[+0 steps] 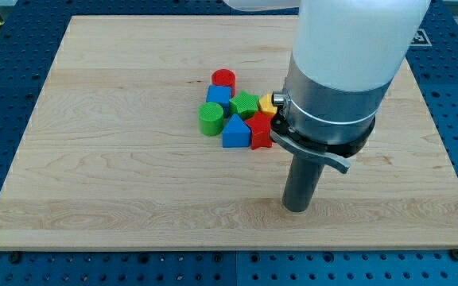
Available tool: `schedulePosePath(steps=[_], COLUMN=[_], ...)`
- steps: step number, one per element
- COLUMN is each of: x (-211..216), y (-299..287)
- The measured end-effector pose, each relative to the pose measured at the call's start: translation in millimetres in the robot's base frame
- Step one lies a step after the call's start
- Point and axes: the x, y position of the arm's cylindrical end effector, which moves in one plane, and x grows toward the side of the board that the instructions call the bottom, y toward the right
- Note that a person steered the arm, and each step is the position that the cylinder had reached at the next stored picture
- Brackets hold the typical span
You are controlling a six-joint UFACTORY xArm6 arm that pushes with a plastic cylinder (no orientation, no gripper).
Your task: Move the hexagon close to the right side of the red circle
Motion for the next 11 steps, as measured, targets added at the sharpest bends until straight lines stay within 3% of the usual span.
schedulePosePath(steps=[4, 8, 11], x=[-31, -162, -204], y=[1, -10, -68])
